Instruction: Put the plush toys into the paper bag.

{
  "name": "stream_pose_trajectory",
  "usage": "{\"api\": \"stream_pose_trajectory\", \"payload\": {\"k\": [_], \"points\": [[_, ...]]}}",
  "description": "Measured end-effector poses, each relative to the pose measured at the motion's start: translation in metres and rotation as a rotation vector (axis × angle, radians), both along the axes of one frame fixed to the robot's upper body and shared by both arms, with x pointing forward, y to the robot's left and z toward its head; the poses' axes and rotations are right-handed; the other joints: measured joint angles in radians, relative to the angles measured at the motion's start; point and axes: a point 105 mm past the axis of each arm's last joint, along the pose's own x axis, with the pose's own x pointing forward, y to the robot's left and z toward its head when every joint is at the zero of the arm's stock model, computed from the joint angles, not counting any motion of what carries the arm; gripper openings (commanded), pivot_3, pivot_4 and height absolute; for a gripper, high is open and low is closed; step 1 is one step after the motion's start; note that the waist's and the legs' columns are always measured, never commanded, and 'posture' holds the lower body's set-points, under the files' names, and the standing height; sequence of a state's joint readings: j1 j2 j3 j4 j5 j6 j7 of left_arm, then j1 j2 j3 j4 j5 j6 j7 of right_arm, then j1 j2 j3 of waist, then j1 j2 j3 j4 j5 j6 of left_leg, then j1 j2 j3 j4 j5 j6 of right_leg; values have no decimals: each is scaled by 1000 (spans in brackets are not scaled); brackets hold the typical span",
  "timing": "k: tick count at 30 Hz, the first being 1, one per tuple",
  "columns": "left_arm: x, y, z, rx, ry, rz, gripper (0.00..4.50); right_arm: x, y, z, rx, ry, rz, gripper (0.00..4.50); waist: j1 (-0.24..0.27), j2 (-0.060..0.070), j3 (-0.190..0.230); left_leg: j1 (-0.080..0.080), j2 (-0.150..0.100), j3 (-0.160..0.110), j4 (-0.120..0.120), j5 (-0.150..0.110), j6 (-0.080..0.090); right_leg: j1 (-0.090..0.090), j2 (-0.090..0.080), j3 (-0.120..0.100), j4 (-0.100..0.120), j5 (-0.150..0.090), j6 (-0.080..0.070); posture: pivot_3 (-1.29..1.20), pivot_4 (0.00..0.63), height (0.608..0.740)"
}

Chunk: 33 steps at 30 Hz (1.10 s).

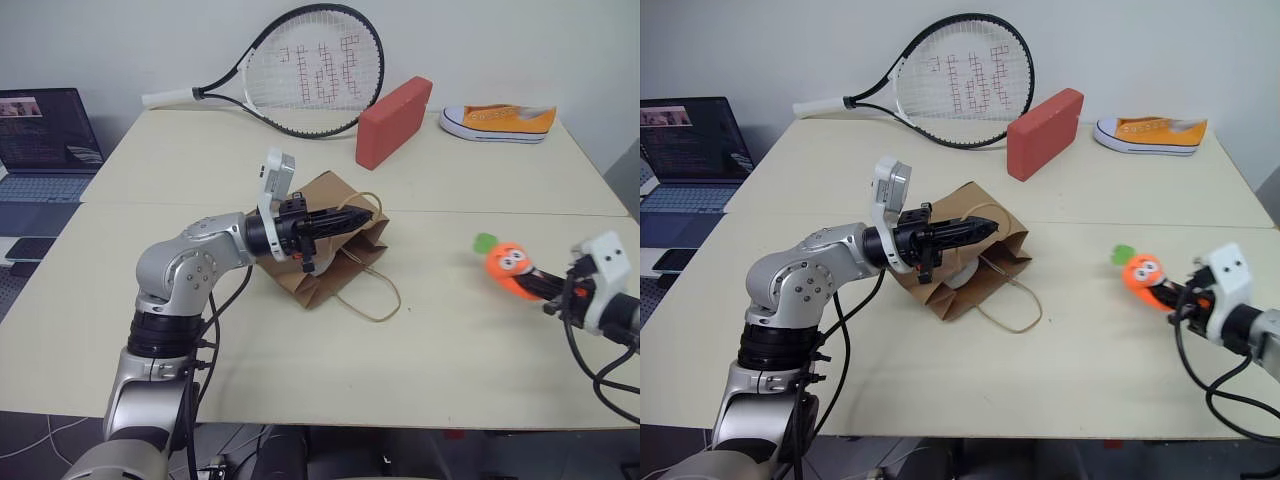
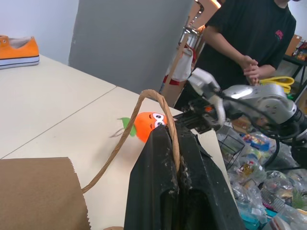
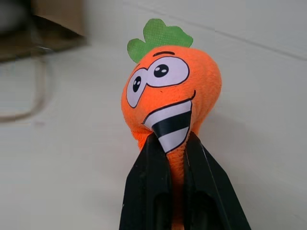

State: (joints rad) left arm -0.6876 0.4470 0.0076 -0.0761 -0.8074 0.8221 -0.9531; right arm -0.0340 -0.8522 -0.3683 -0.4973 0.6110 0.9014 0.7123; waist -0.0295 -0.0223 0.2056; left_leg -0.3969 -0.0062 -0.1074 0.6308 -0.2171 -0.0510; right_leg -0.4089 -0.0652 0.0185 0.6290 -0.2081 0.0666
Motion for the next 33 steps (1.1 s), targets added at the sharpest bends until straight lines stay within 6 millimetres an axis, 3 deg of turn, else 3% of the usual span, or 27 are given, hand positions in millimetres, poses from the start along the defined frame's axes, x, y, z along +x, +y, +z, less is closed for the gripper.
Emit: {"api": "stream_pose_trajectory", "payload": {"k": [5,7,13,21,33], "points": [[1,-2,5,0,-15,-9,0,6,67,4,34,-28,176,18,0,0,0,0,0,-1,0,0,0,0,0,-1,0,0,0,0,150,740],[1,-2,7,-1,-20,-13,0,7,91,-2,47,-12,229,18,0,0,0,-1,0,-1,-1,0,0,-1,0,-1,0,0,0,0,150,740],[0,-3,7,0,-21,-19,0,18,136,-26,59,27,269,18,0,0,0,-1,0,-2,-1,0,0,-2,0,-1,0,1,1,0,150,740],[-4,-5,7,5,-19,-33,0,52,162,-33,120,19,175,18,-2,0,0,-1,0,-2,-1,0,0,-2,0,-2,1,2,2,0,150,740],[-8,-15,6,-7,-13,-60,0,69,193,-26,205,13,178,18,-3,0,0,-1,1,-2,-1,0,0,-3,1,-1,2,2,2,0,150,740]]}}
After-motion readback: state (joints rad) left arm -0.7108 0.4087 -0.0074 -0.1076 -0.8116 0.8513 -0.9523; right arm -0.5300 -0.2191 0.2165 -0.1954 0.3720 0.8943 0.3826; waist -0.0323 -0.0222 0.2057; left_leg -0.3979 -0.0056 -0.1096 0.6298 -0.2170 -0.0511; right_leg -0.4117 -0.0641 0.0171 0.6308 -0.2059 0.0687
